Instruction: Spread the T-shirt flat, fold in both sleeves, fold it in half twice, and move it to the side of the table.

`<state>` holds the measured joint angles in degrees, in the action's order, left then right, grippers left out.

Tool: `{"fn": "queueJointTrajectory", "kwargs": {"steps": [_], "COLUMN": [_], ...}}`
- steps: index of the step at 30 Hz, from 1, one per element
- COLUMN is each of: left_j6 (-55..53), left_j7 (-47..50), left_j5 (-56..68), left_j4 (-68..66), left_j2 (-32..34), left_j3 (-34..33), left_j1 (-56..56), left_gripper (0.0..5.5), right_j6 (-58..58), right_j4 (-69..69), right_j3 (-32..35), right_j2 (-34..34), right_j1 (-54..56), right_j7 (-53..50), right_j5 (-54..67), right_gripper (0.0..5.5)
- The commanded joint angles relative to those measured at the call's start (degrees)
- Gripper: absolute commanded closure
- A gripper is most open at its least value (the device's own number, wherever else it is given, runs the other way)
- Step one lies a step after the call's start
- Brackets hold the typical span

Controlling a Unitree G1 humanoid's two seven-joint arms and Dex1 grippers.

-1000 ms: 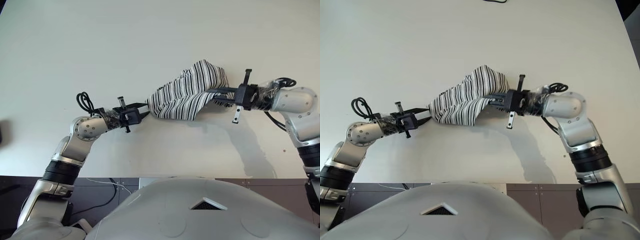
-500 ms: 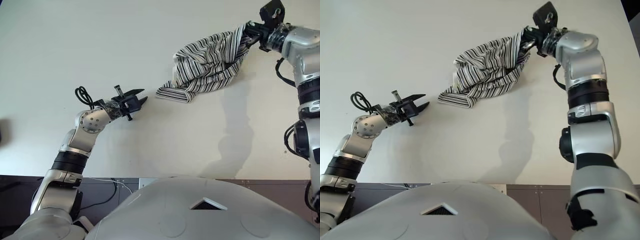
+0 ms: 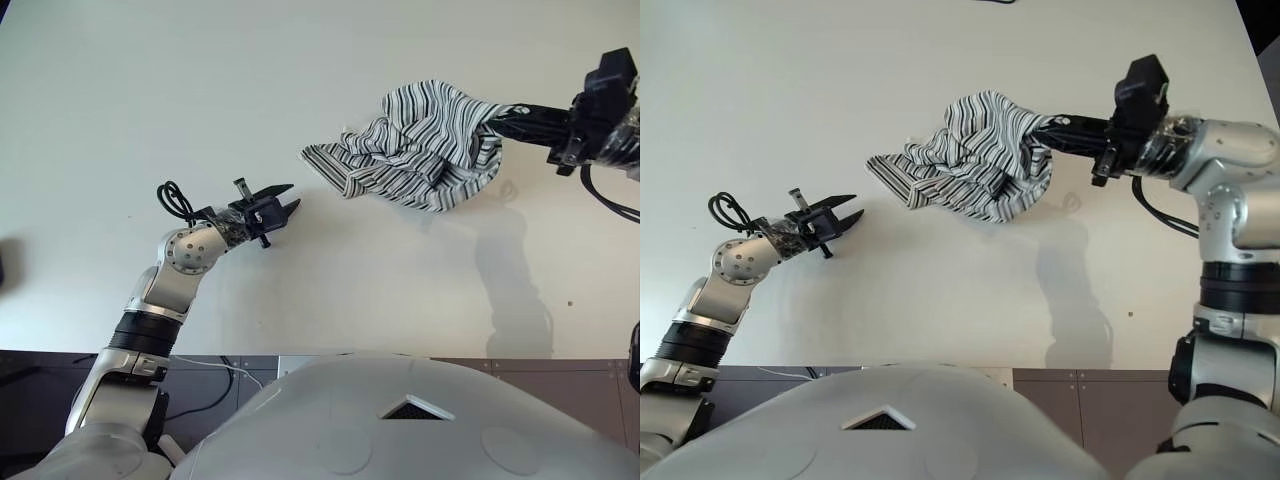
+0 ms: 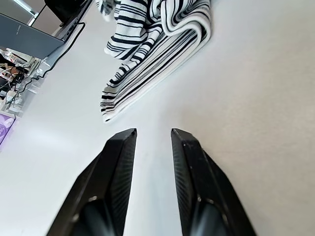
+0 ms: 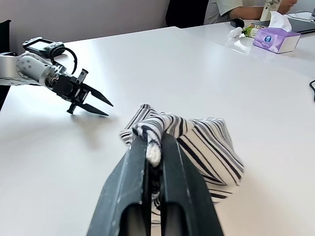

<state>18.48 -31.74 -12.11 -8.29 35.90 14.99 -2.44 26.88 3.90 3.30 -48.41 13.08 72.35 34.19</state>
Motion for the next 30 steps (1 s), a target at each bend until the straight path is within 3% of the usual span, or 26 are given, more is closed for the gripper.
{"fn": "queueJointTrajectory", "kwargs": {"steps": [1,5,8,14,18,22,27,30], "left_j6": [-1.5,-1.5,-1.1,-0.9,-1.0,-1.3,-1.1,-0.7], "left_j7": [-1.0,-1.2,-1.7,-2.0,-1.8,-1.2,-1.4,-1.5], "left_j5": [-1.5,-1.7,-1.6,-1.6,-1.7,-1.9,-1.9,-1.9], "left_j4": [-1.6,-1.4,-1.7,-2.2,-2.3,-2.3,-2.7,-3.0], "left_j2": [0.3,0.5,0.7,0.7,0.3,-0.4,-0.4,-0.1], "left_j3": [0.9,1.0,1.1,0.9,0.9,1.1,1.4,1.4], "left_j1": [-1.6,-1.7,-1.2,-0.5,-0.4,-0.4,0.4,0.3], "left_gripper": [4.23,4.23,4.23,4.23,4.23,4.23,4.23,4.23], "right_j6": [-8.8,-28.8,-32.4,-31.4,-30.8,-25.0,-24.0,-20.9], "right_j4": [1.7,-8.7,-13.7,-15.6,-16.1,-15.5,-15.9,-15.3], "right_j3": [-2.8,-11.5,-11.4,-9.3,-7.1,-4.2,-7.0,-7.2], "right_j2": [-7.7,-10.5,-7.4,-7.2,-10.1,-7.9,-6.0,-3.1], "right_j1": [-10.8,-13.8,-10.9,-6.8,-4.6,2.2,4.0,7.4], "right_j7": [8.3,5.1,-0.8,-2.3,1.3,2.8,1.3,0.0], "right_j5": [-7.6,-27.8,-31.9,-30.5,-28.2,-22.0,-24.3,-23.0], "right_gripper": [5.36,5.36,5.36,4.47,4.47,4.47,3.62,3.62]}}
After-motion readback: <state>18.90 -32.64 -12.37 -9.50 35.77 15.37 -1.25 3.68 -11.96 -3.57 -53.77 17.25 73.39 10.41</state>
